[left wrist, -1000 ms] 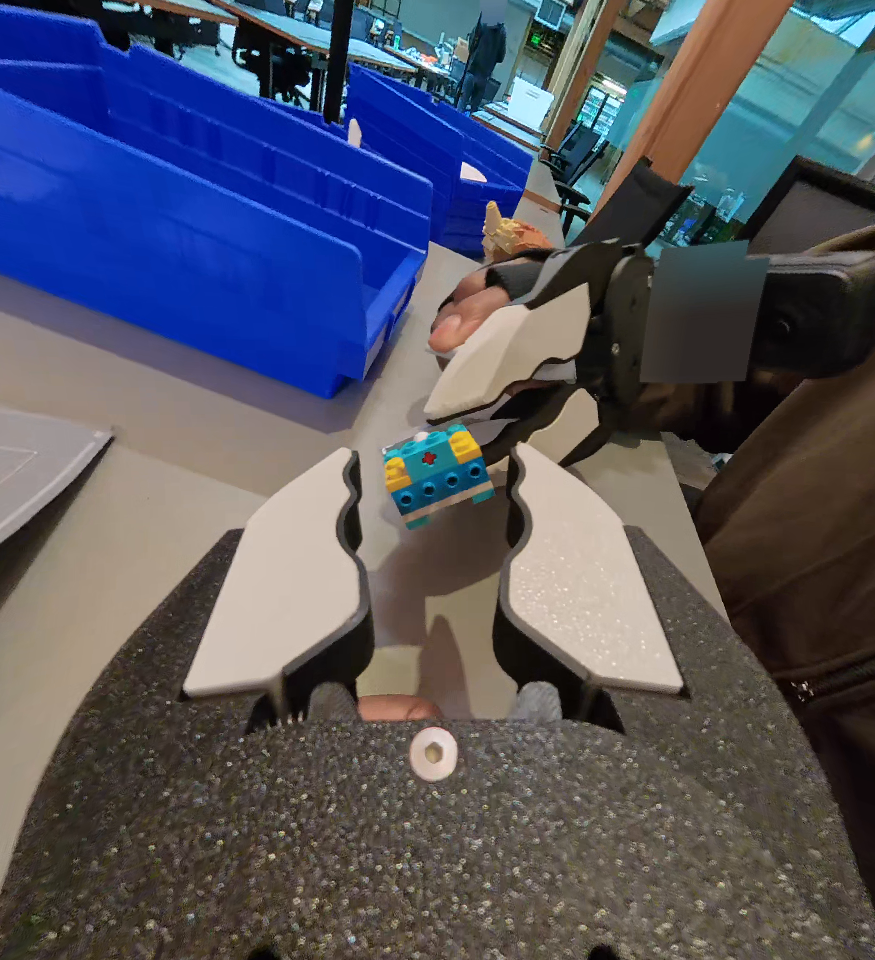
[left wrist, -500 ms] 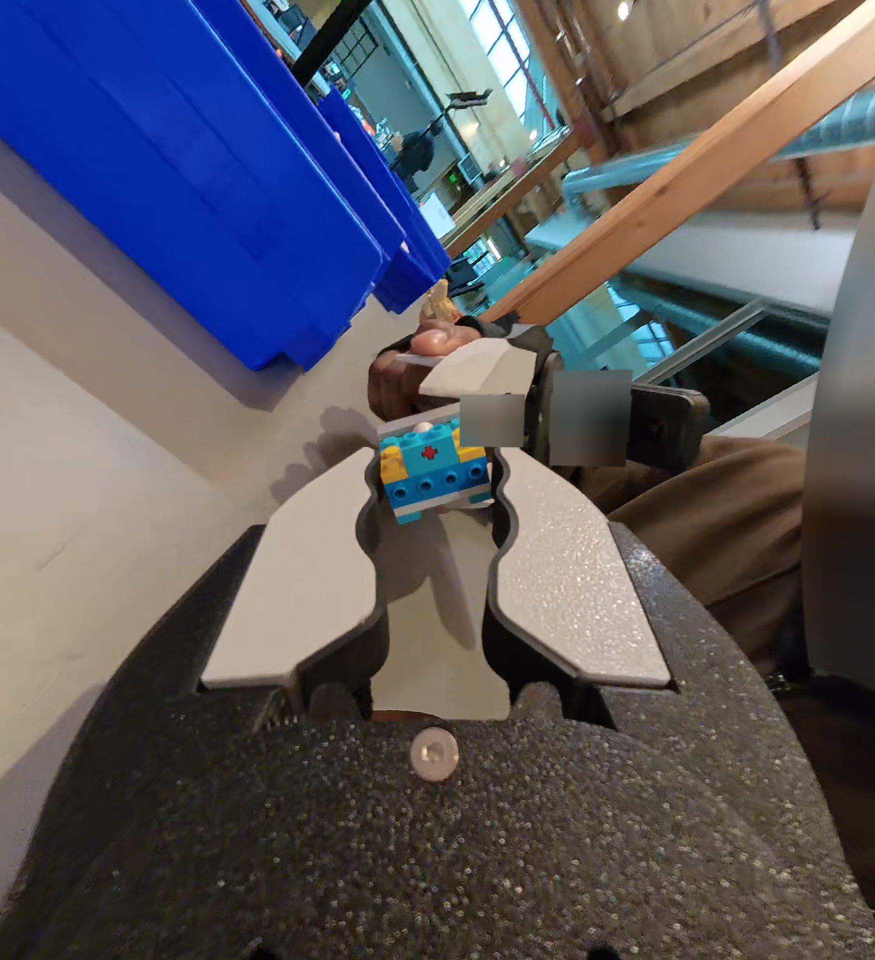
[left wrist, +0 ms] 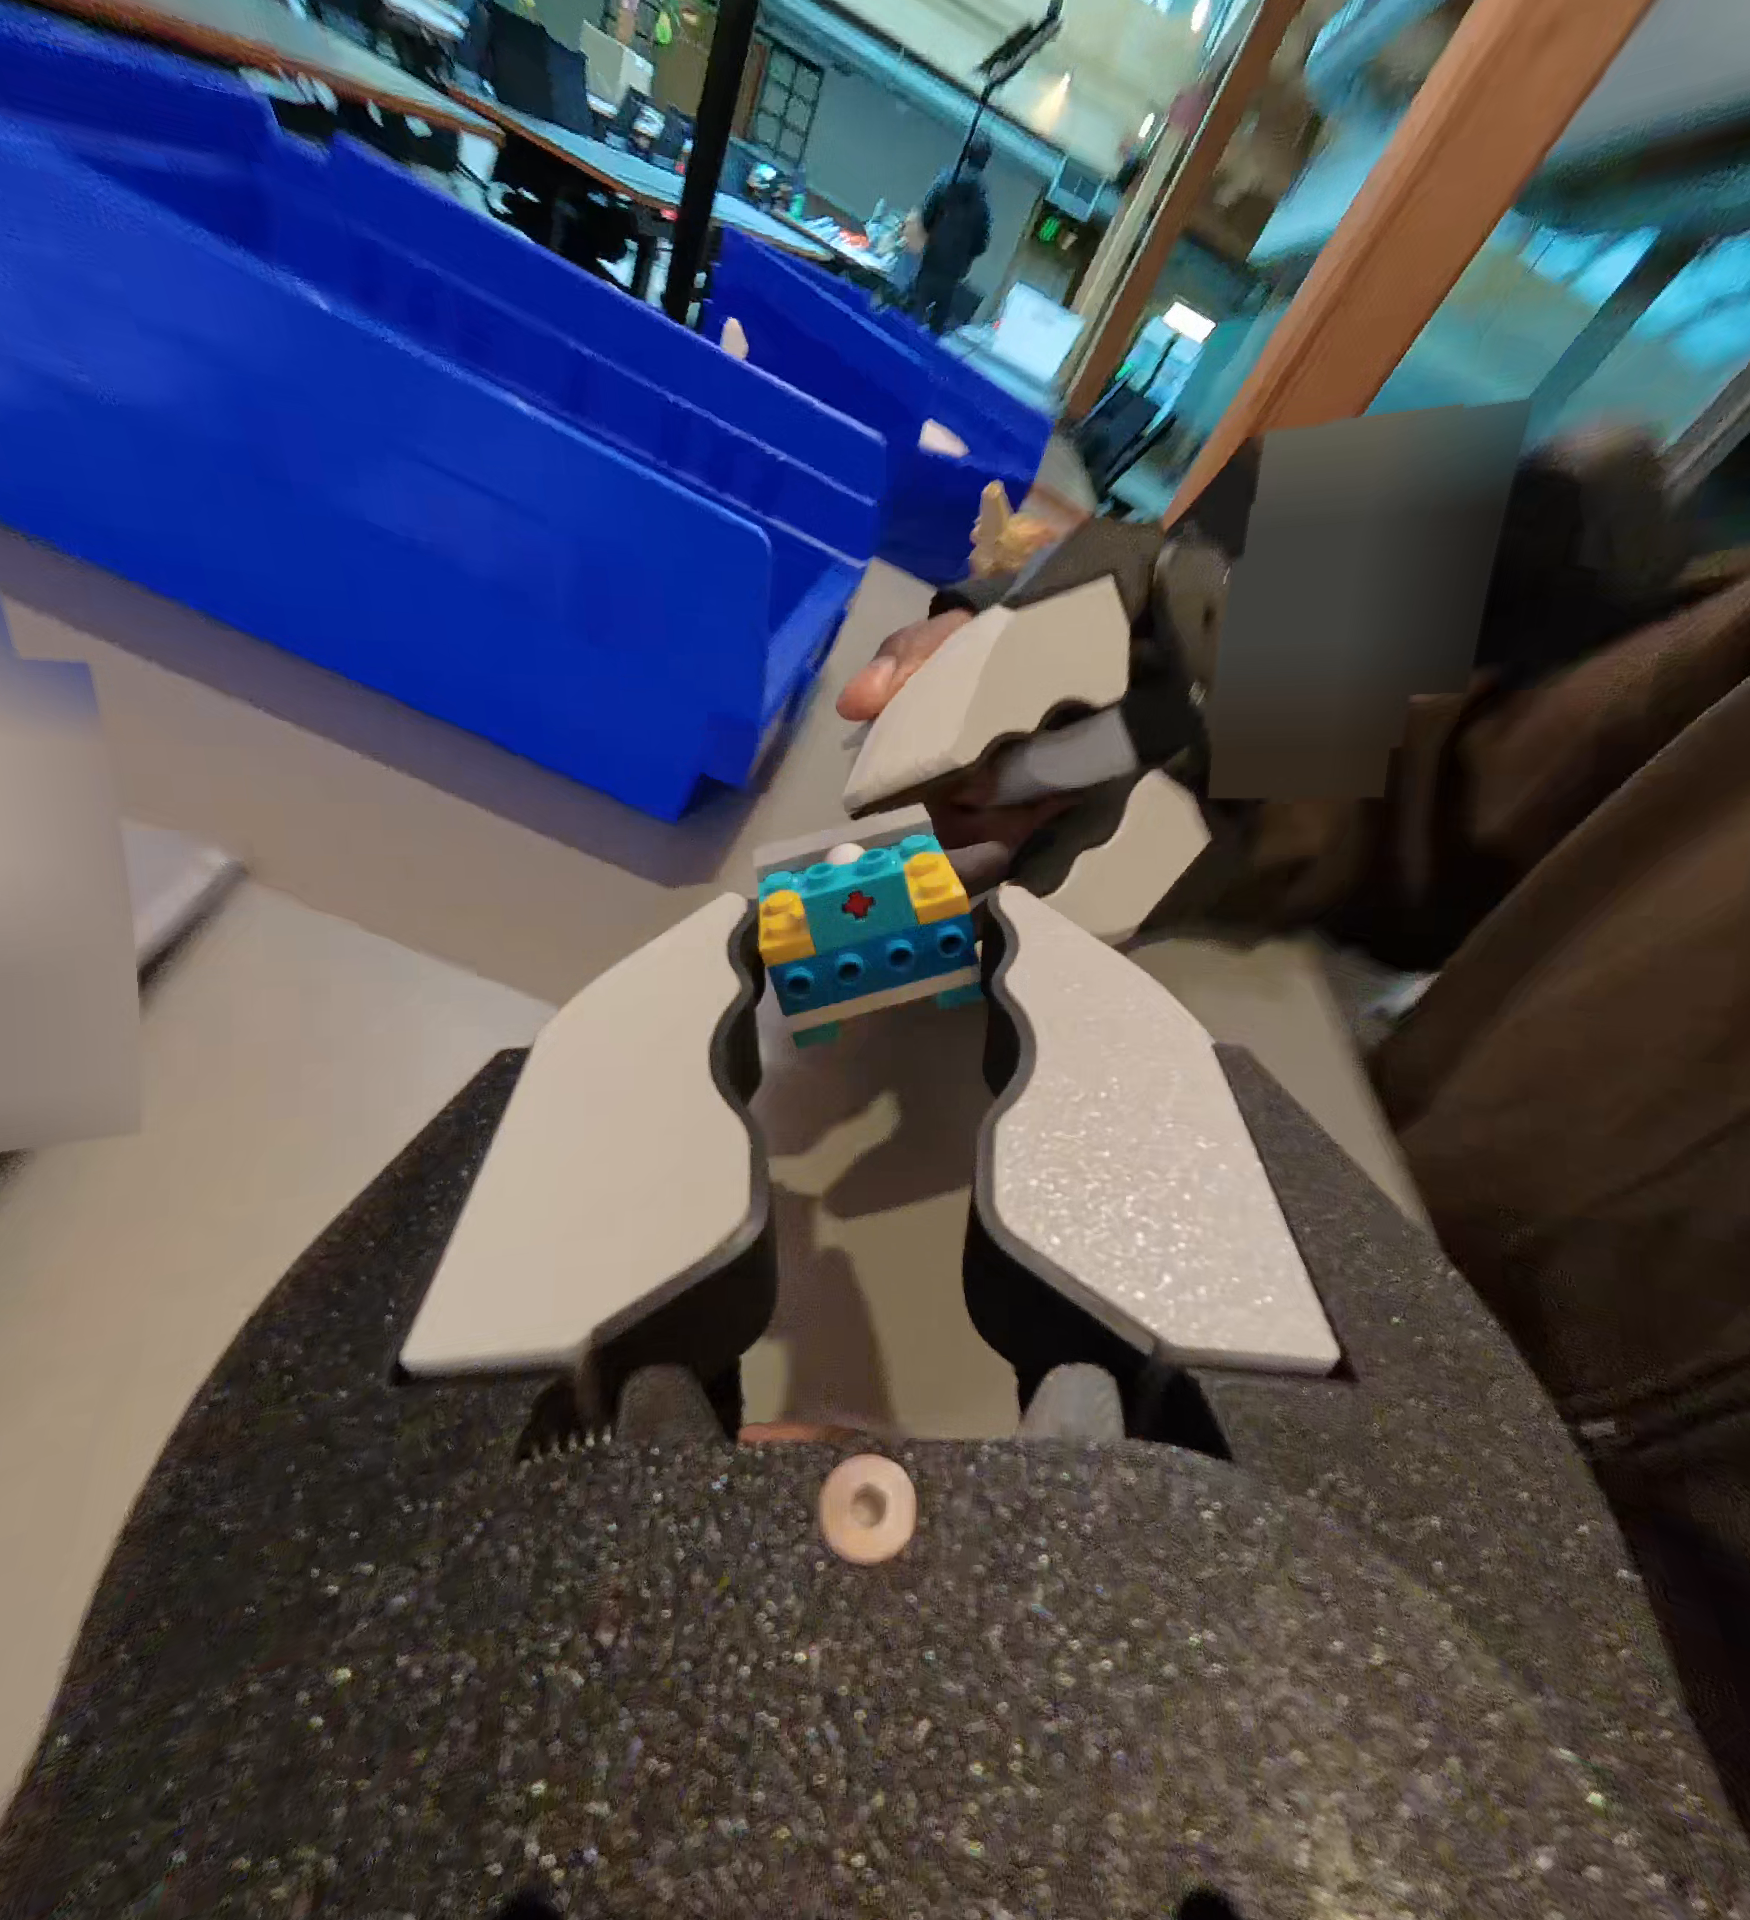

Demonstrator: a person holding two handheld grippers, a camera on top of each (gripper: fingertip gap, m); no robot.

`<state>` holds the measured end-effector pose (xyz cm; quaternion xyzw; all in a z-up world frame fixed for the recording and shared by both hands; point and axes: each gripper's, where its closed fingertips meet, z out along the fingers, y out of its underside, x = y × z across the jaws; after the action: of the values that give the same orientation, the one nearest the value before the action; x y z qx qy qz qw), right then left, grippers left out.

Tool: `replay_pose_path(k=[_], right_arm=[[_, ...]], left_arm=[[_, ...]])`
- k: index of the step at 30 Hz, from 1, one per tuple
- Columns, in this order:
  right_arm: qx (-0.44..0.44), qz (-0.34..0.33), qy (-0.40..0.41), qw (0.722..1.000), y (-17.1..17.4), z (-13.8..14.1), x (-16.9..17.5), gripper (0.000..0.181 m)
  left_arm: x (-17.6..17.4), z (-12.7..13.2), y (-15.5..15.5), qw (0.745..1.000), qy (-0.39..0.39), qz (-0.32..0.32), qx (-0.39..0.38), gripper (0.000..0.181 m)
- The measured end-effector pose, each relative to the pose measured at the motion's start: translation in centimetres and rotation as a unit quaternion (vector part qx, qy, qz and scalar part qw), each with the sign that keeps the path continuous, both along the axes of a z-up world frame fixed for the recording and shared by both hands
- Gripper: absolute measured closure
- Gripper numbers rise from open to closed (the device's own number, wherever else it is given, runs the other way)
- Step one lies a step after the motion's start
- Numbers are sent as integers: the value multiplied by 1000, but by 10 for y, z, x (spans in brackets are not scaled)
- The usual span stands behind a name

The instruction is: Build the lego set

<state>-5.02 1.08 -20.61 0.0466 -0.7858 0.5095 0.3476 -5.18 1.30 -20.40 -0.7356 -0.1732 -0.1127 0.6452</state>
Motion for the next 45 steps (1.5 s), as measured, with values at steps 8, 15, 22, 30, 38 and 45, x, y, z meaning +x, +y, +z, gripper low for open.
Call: replay_pose_path(k=[8,15,22,30,38,45], right_arm=[[-69,38,-146,986,-1,0,6,143],[-76,43,-190,978,0,-10,4,146],[-66,40,-206,976,0,-17,1,149],[-60,36,-203,977,0,-20,0,149],[-74,23,-206,976,6,-13,-3,151],[-80,16,-206,975,7,-9,-9,153]], left_arm=[[4,-29,-2,958,247,-4,-143,141],[22,-69,-2,927,251,-71,-269,141],[25,-76,-11,926,224,-87,-291,139],[36,-75,-28,920,235,-144,-277,111],[5,-4,-31,956,274,-40,-94,117],[-76,11,-73,899,352,164,-205,122]])
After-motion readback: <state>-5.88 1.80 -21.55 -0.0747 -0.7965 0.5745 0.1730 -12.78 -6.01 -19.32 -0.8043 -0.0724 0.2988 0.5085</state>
